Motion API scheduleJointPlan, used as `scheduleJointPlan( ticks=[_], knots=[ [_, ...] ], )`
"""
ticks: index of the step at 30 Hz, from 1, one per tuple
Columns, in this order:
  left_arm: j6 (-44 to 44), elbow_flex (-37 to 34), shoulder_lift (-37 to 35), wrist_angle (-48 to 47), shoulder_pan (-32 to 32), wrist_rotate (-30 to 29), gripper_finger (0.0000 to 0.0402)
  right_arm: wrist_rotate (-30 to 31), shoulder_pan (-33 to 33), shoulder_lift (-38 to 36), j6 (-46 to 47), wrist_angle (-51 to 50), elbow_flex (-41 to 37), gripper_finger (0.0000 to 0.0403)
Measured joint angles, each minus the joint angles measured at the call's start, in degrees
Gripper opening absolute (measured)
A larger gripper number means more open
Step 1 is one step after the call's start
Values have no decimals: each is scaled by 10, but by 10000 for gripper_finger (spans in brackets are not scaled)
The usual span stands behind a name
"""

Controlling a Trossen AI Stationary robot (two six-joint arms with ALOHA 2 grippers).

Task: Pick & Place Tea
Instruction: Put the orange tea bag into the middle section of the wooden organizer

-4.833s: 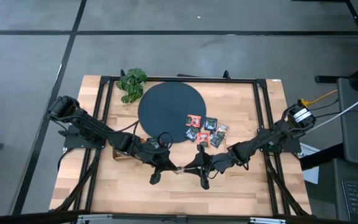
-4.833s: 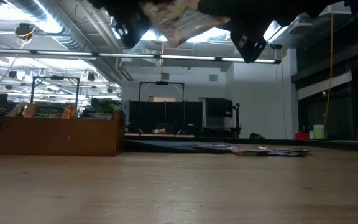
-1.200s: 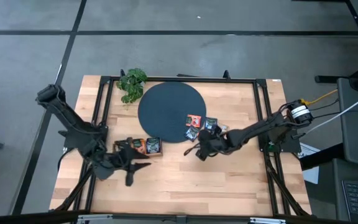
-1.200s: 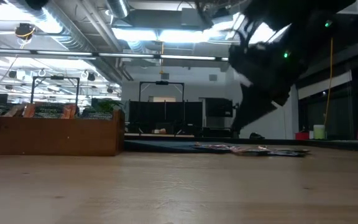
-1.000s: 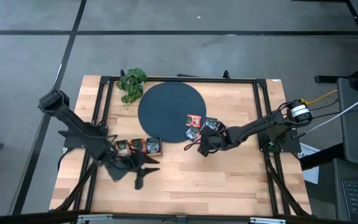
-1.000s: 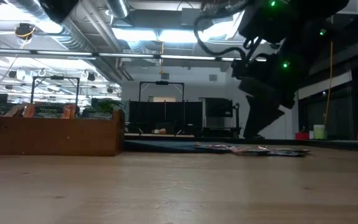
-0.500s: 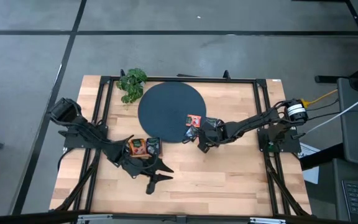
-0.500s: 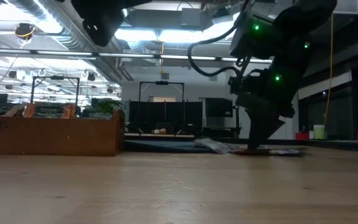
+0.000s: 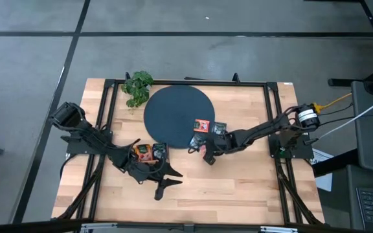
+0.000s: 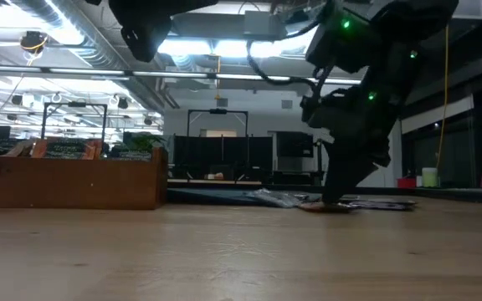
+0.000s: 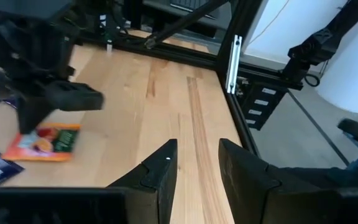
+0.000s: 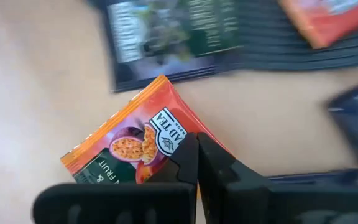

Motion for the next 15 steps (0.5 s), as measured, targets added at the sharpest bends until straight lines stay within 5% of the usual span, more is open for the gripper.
scheduleJointPlan(
  ticks=[7,15],
  knots=[
    [-1,0,6,7,19,1,114,-76,43,4,-15,101,-4,5],
    [1,42,93,34,46,43,114,-67,87,4,-32,178,-4,5]
  ],
)
